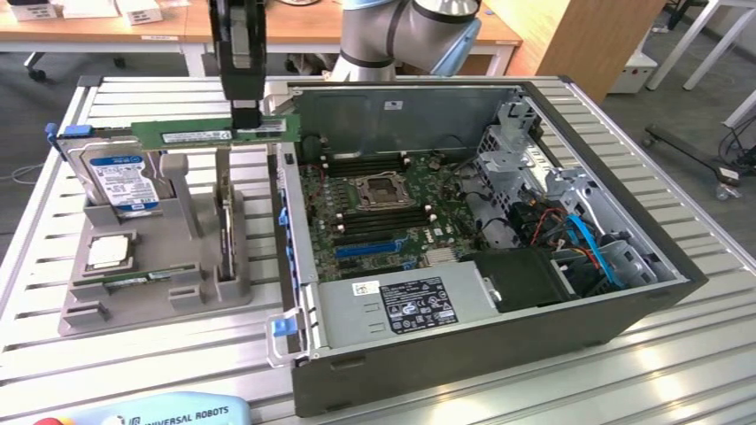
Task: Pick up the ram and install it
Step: 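Pick up the ram and move it above insertion slot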
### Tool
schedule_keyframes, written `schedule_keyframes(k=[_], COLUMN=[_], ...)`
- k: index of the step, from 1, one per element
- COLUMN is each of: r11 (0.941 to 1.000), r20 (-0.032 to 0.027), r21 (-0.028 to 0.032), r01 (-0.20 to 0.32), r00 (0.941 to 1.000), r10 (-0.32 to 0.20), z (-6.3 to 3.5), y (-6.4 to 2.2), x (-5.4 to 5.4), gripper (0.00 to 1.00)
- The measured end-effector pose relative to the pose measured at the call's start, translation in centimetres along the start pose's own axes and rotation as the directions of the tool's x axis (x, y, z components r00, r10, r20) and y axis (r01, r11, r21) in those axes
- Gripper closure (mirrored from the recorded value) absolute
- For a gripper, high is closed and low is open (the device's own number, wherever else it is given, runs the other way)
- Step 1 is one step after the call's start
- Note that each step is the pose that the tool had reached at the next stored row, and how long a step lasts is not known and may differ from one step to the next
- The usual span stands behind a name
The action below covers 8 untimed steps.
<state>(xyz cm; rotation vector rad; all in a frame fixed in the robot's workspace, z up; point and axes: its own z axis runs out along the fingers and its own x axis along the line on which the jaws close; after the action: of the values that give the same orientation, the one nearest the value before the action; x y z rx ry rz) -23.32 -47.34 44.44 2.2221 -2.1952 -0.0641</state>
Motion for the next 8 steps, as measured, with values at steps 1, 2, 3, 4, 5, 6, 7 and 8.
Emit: schedule_keyframes(k=[1, 2, 3, 4, 5, 6, 7, 8], r11=[1.0000, 1.0000, 1.0000, 1.0000, 1.0000, 1.0000, 1.0000, 1.0000], r20=[0.0000, -0.0001, -0.0001, 0.0000, 0.0000, 0.0000, 0.0000, -0.0001], r21=[0.0000, 0.0000, -0.0001, 0.0000, 0.0001, 0.0000, 0.0000, 0.0000], r01=[0.000, 0.000, 0.000, 0.000, 0.000, 0.000, 0.000, 0.000], r00=[1.0000, 1.0000, 1.0000, 1.0000, 1.0000, 1.0000, 1.0000, 1.0000], r10=[0.000, 0.000, 0.000, 0.000, 0.000, 0.000, 0.000, 0.000], z=[-0.01, -0.02, -0.03, -0.04, -0.04, -0.05, -0.06, -0.07], y=[-0.22, -0.44, -0.66, -0.88, -1.09, -1.31, -1.55, -1.76], x=[0.0, 0.0, 0.0, 0.0, 0.0, 0.0, 0.0, 0.0], gripper=[0.89, 0.89, 0.89, 0.89, 0.89, 0.89, 0.89, 0.89])
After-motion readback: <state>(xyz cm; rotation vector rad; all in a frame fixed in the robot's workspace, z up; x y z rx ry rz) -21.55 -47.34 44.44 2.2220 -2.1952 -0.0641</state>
